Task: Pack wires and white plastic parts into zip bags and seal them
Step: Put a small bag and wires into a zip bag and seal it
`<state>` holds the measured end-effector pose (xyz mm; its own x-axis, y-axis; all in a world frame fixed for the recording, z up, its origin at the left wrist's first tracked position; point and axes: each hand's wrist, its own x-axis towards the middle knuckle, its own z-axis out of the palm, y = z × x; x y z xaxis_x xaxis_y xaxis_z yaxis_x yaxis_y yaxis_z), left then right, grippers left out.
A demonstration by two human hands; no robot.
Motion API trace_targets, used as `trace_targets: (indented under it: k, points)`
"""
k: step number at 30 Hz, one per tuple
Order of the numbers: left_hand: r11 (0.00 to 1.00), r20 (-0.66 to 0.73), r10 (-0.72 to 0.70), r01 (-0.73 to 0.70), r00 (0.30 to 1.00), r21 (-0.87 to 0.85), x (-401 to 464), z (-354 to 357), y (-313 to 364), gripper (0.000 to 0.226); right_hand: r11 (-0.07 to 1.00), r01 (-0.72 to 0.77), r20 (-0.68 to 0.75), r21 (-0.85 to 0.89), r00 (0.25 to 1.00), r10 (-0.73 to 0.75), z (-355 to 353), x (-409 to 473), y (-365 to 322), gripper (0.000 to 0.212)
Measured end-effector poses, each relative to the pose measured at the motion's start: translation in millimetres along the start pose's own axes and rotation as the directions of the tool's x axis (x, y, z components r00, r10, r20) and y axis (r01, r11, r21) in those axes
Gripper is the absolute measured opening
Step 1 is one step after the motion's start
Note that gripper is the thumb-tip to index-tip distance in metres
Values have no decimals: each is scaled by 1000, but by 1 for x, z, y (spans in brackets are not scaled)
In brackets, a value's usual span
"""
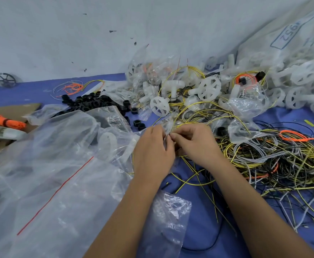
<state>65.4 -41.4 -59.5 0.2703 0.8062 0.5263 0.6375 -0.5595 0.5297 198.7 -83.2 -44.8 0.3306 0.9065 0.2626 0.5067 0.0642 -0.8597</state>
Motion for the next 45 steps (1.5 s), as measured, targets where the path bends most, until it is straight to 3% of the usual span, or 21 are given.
trace_targets:
  k: [3, 6, 8, 10, 14, 19, 23, 26, 28, 31, 34, 36, 39, 42, 45]
  points:
    - [1000, 17, -3, 3, 1000, 7, -1, 0, 0, 17, 933, 9, -219, -361, 971, -94, -6, 0, 0, 21]
    - [999, 24, -37, 38, 999, -30, 0, 1, 0, 15, 810, -167, -427, -563, 897, -112, -23, -1, 2, 16]
    - [996, 33, -55, 58, 998, -67, -1, 2, 0, 14, 699, -280, -450, -657, 890, -66, -31, 0, 6, 12]
    - [993, 35, -81, 83, 996, -86, -1, 2, 0, 15, 614, -371, -459, -697, 888, 17, -34, 1, 8, 29]
    - [990, 57, -126, 129, 990, -58, -1, 4, -2, 23, 578, -430, -475, -694, 876, 82, -34, 0, 11, 47]
    - [974, 30, -227, 228, 973, -15, 0, 0, -8, 30, 524, -429, -432, -736, 893, 124, -42, 7, 18, 19]
    - [969, 6, -248, 248, 969, -11, 1, -1, -9, 23, 648, -378, -430, -661, 899, 86, -41, 3, 17, 20]
    - [980, -3, -195, 195, 981, -41, 1, 0, -7, 25, 816, -218, -429, -535, 903, -40, -42, 6, 16, 20]
    - [983, -19, -172, 170, 985, -64, 1, 0, -6, 28, 936, -59, -362, -346, 929, -75, -40, 5, 11, 32]
    - [984, -33, -164, 161, 986, -77, 1, 0, -7, 31, 971, 12, -193, -239, 979, -60, -36, 4, 7, 54]
    - [985, -24, -152, 149, 988, -88, 1, 1, -8, 31, 945, 42, -278, -324, 951, -138, -35, 4, 8, 23]
    - [984, -25, -130, 126, 991, -123, 1, 2, -8, 30, 898, -15, -467, -439, 858, -213, -41, 4, 6, 14]
    - [968, -54, -77, 62, 996, -241, 1, 2, -6, 32, 787, -313, -660, -531, 736, -152, -55, 0, 8, 16]
    - [948, -68, 3, -25, 998, -317, -2, 2, -2, 32, 651, -554, -664, -519, 741, 101, -64, -1, 12, 49]
    - [950, -46, 55, -67, 997, -306, -4, 4, 0, 31, 669, -564, -612, -483, 765, 203, -69, 0, 18, 63]
